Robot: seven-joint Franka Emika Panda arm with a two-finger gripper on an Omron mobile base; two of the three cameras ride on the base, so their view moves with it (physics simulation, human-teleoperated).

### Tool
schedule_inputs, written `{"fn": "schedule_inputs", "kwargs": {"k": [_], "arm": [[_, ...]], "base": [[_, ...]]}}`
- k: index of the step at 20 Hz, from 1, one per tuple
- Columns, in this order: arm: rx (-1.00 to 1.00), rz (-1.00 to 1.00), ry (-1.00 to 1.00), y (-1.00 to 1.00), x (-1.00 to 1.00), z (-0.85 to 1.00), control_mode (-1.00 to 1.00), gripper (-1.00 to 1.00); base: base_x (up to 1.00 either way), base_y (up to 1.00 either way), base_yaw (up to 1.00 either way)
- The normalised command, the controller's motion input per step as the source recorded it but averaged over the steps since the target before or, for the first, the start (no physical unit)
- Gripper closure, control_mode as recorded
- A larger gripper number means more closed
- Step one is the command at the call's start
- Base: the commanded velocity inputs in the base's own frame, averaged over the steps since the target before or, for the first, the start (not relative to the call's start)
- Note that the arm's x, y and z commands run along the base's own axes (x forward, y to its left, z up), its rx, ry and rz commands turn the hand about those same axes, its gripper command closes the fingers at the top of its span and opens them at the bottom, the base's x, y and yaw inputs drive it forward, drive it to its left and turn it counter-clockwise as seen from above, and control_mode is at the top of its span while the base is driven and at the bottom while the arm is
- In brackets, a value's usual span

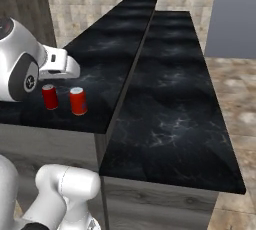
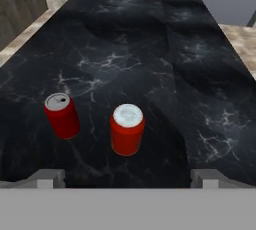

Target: Move the drinks to the dining counter.

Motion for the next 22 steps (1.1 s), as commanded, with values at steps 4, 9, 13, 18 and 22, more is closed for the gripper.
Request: {"fn": "schedule_inputs", "kwargs": {"k": [4, 9, 13, 18, 22], "arm": [[0.0, 0.0, 0.0, -0.08, 0.0, 0.0, -1.0, -1.0], [0.03, 0.0, 0.0, -0.32, -0.08, 0.02, 1.0, -1.0], [0.0, 0.0, 0.0, 0.0, 0.0, 0.0, 1.0, -1.0], [0.0, 0.0, 0.0, 0.0, 0.0, 0.0, 1.0, -1.0], [0.0, 0.0, 0.0, 0.0, 0.0, 0.0, 1.0, -1.0]], "base": [[0.0, 0.0, 0.0], [-0.06, -0.17, 0.0], [-0.33, -1.0, 0.0], [-0.29, -1.0, -0.02], [-0.46, -1.0, -0.05]]}}
